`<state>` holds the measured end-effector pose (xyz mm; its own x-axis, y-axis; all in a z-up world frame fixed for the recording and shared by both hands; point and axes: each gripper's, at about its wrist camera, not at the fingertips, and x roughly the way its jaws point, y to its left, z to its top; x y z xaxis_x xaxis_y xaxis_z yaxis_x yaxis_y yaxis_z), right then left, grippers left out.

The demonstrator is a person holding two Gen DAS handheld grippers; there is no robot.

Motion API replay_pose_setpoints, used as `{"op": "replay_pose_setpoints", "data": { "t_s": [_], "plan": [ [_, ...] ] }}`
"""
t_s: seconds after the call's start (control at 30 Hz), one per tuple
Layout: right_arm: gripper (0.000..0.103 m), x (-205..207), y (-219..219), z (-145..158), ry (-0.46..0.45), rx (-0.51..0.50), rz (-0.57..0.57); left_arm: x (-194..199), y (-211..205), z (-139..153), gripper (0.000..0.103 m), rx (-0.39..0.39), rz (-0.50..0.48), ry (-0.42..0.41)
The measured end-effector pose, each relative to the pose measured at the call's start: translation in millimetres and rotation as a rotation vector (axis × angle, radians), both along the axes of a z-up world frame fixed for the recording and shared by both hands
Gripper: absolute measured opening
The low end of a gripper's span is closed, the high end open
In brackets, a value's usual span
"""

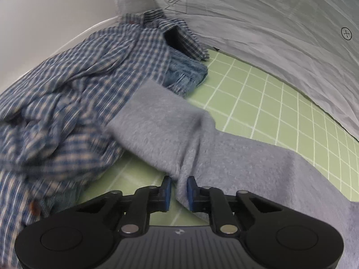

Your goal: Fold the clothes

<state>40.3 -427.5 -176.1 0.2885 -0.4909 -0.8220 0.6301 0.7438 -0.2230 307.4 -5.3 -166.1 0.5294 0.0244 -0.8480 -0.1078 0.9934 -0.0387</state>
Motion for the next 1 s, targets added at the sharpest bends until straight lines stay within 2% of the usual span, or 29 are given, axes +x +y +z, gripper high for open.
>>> {"op": "replay_pose_setpoints", "data": {
  "t_s": [0.13,0.47,0.67,0.7,0.77,0.83,0.87,0.9,0.97,1.0],
  "plan": [
    [0.102,-5,0,-1,-0.022,0.007,-0.003,-26,7,0,0.011,-0.008,0.027,0.01],
    [0.102,-19,4,-4,-0.057,0.001,0.031,-117,20,5,0.011,0.003,0.029,0.054],
    [0.102,-33,8,-5,-0.073,0.005,0.056,-182,14,5,0.012,-0.01,-0.027,0.079],
    [0.102,-34,8,-5,-0.074,0.006,0.058,-190,13,6,0.014,-0.017,-0.031,0.082],
    [0.102,-36,9,-5,-0.074,0.006,0.063,-199,20,9,0.027,-0.061,-0.021,0.071],
    [0.102,-37,10,-5,-0.072,0.004,0.069,-204,31,18,0.048,-0.091,0.016,0.025],
    [0.102,-38,11,-5,-0.07,0.002,0.073,-204,40,23,0.053,-0.103,0.048,-0.004],
    [0.102,-39,12,-6,-0.068,-0.001,0.077,-205,48,27,0.063,-0.118,0.085,-0.036],
    [0.102,-41,13,-6,-0.067,-0.005,0.083,-202,65,32,0.069,-0.143,0.161,-0.084],
    [0.102,-42,13,-6,-0.069,-0.005,0.081,-195,70,29,0.071,-0.14,0.184,-0.077]
  ]
}}
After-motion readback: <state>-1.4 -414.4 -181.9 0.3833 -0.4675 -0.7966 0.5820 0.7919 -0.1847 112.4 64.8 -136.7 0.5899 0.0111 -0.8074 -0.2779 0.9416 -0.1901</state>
